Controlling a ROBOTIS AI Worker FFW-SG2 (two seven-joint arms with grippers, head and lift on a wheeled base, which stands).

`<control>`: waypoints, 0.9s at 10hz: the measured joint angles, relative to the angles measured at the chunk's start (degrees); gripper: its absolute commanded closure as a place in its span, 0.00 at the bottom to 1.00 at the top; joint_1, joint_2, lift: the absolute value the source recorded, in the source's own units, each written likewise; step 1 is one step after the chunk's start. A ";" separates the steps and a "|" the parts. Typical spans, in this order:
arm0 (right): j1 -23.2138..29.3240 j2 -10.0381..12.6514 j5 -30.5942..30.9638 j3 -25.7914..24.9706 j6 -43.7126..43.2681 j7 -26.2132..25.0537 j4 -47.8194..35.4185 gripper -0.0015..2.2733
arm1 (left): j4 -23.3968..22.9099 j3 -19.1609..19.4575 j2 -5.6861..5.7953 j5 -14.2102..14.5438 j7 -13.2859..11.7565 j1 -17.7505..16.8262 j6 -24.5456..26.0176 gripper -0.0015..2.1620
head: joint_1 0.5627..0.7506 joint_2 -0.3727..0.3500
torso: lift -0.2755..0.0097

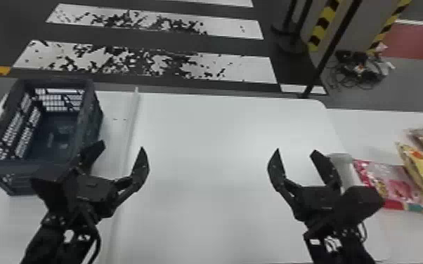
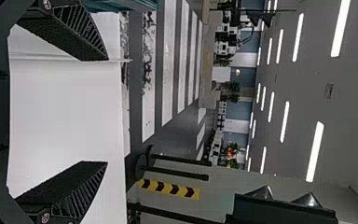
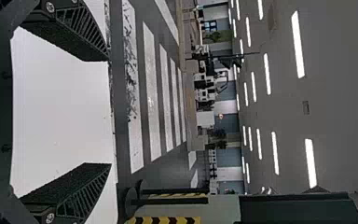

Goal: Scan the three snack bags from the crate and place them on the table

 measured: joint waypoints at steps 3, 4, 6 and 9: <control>-0.26 -0.04 0.02 0.24 1.07 0.03 -0.19 0.04 | -0.23 -0.01 0.02 0.00 0.00 -0.09 0.42 0.04 | 0.70 0.37 | 0.75; -0.26 -0.04 0.02 0.31 1.09 0.08 -0.20 0.04 | -0.28 -0.04 -0.05 0.00 0.00 -0.14 0.42 0.04 | 0.70 0.37 | 0.75; -0.26 -0.04 0.01 0.41 1.09 0.09 -0.21 0.04 | -0.28 -0.08 -0.18 0.00 0.00 -0.17 0.42 0.04 | 0.70 0.37 | 0.75; -0.38 0.00 -0.16 0.66 1.09 0.17 -0.20 0.04 | -0.23 -0.07 -0.50 0.00 0.18 -0.17 0.25 0.04 | 0.70 0.37 | 0.75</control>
